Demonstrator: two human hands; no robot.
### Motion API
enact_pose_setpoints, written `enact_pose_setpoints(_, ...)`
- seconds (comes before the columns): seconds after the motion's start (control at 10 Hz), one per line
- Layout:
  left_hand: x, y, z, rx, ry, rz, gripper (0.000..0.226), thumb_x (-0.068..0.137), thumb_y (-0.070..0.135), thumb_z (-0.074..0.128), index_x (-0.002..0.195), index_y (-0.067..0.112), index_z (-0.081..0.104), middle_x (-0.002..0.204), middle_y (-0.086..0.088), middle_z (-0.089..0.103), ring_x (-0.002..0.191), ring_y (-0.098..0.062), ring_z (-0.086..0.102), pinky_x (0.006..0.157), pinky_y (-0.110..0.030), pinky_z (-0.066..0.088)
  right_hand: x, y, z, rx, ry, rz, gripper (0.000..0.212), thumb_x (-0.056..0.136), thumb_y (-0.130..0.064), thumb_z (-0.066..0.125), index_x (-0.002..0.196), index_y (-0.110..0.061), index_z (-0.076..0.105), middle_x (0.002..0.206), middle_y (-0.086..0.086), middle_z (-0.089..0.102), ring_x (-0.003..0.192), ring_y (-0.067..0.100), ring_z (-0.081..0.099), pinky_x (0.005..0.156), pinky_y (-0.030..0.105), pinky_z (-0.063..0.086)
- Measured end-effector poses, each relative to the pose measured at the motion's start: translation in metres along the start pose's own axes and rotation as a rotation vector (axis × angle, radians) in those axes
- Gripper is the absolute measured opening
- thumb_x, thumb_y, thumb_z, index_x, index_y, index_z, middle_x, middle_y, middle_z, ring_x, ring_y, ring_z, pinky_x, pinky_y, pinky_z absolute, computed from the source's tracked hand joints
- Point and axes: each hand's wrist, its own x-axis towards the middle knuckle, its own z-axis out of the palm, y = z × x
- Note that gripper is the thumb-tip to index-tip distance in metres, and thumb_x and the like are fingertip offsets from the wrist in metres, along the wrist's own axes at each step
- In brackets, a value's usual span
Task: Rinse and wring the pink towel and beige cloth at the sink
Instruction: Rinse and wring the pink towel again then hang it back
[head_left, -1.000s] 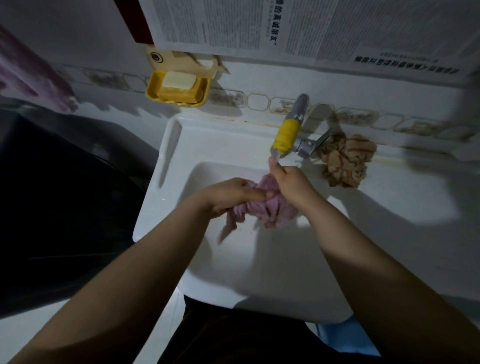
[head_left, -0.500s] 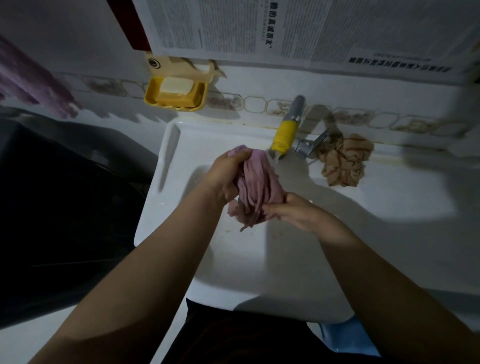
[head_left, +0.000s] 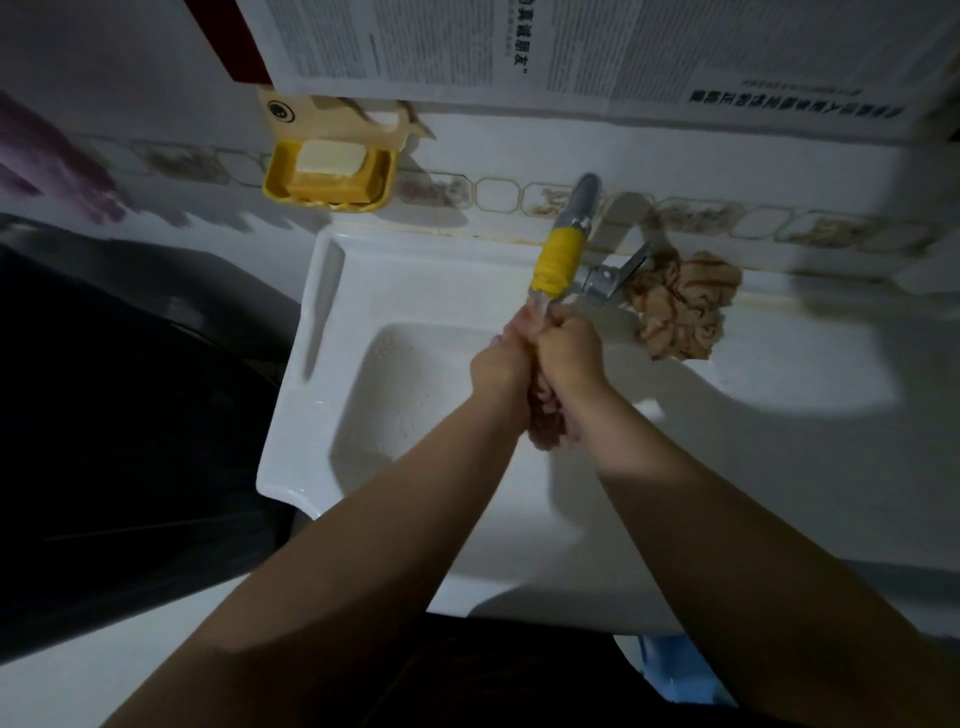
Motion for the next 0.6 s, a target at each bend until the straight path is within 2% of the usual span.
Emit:
enact_pose_setpoints(0.1,0.014,0.009,-0.005,0.378,0.005,0.249,0.035,0.097,0.027,0.043,0.129,0.012,0.047,0.124,-0.011,0.055,0.115,-0.025,0.054,0.09,-0.029,0.049,-0.017,0.004,0.017,0.03,-0.027,-0.017,0.04,0.085,-0.06,0.043,0.071,-0.027,0.06,0.059,-0.001,0.063,0.055,0.019,0.062,0.057,0.034,0.052)
enact_pose_setpoints(0.2,0.007,0.004,-0.007,0.154,-0.036,0.1,0.05,0.095,0.048,0.043,0.114,0.005,0.06,0.088,-0.017,0.064,0.076,-0.033,0.066,0.045,-0.027,0.052,-0.01,-0.003,0.014,-0.02,0.01,-0.053,0.037,0.088,-0.046,0.046,0.069,-0.018,0.06,0.065,0.003,0.063,0.064,0.023,0.063,0.062,0.035,0.049)
enact_pose_setpoints(0.3,0.012,0.0,-0.008,0.134,-0.009,0.005,0.059,0.089,0.058,0.047,0.072,0.004,0.061,0.051,-0.016,0.057,0.038,-0.027,0.058,0.041,-0.03,0.05,-0.001,-0.006,0.01,-0.028,0.051,-0.046,0.034,0.091,-0.036,0.05,0.066,-0.015,0.057,0.07,0.009,0.063,0.073,0.027,0.063,0.065,0.03,0.044)
enact_pose_setpoints(0.4,0.012,0.008,-0.013,0.049,-0.057,0.049,0.03,0.097,0.04,0.046,0.079,0.019,0.056,0.074,-0.005,0.059,0.049,-0.011,0.064,0.044,-0.017,0.048,-0.015,0.003,0.02,-0.038,0.007,-0.052,0.029,0.088,-0.041,0.049,0.078,-0.018,0.062,0.075,0.003,0.066,0.074,0.021,0.062,0.067,0.028,0.045)
enact_pose_setpoints(0.5,0.003,0.004,-0.02,-0.069,-0.318,-0.077,0.037,0.101,0.038,0.035,0.107,0.011,0.059,0.09,-0.016,0.06,0.108,-0.024,0.062,0.089,-0.031,0.047,-0.003,0.007,0.007,-0.048,-0.023,-0.007,0.028,0.087,-0.038,0.052,0.076,-0.015,0.062,0.081,0.006,0.067,0.08,0.024,0.062,0.071,0.03,0.045)
enact_pose_setpoints(0.6,-0.005,0.006,-0.034,-0.024,-0.453,-0.087,0.057,0.101,0.045,0.029,0.124,0.0,0.054,0.103,-0.018,0.068,0.1,-0.028,0.065,0.089,-0.034,0.052,0.016,0.008,-0.012,0.085,-0.028,0.154,0.02,0.088,-0.026,0.053,0.078,-0.01,0.061,0.086,0.011,0.065,0.082,0.026,0.061,0.072,0.028,0.043)
